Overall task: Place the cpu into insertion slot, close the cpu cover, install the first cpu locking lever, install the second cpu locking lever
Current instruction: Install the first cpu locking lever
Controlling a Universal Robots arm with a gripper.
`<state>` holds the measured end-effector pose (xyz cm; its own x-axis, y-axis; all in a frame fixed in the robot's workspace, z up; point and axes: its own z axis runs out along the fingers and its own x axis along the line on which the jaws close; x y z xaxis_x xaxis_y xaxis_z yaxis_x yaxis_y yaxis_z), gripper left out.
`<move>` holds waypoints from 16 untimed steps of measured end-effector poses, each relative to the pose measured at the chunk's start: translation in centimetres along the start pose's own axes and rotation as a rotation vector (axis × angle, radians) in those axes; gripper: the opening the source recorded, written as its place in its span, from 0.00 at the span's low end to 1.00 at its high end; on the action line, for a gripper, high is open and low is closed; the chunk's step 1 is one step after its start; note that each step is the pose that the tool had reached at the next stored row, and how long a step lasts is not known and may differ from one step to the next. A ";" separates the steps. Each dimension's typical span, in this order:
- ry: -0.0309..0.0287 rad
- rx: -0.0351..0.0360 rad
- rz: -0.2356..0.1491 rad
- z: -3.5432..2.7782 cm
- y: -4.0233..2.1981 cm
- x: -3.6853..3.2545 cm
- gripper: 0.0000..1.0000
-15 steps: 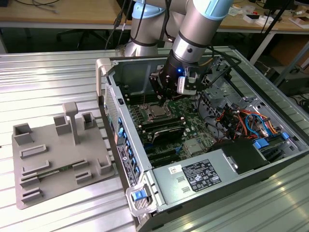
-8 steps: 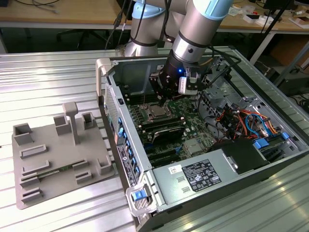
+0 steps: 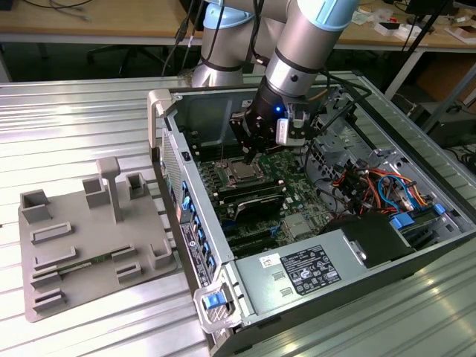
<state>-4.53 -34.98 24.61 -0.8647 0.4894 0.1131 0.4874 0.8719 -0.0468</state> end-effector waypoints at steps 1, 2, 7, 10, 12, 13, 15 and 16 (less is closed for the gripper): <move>0.0000 0.0002 -0.002 0.00 0.00 0.00 0.11; 0.0000 0.0002 -0.005 0.00 0.00 0.00 0.11; 0.0003 0.0002 -0.019 0.00 0.00 0.00 0.11; 0.0001 0.0007 -0.025 0.00 0.00 0.00 0.11; 0.0000 0.0010 -0.030 0.00 0.00 0.00 0.11; 0.0000 0.0009 -0.033 0.00 0.00 0.00 0.11; 0.0005 0.0001 -0.038 0.01 0.00 0.00 0.11; 0.0006 -0.0001 -0.040 0.01 0.00 0.00 0.11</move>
<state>-4.54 -34.98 24.61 -0.8833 0.4544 0.1155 0.4527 0.8907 -0.0422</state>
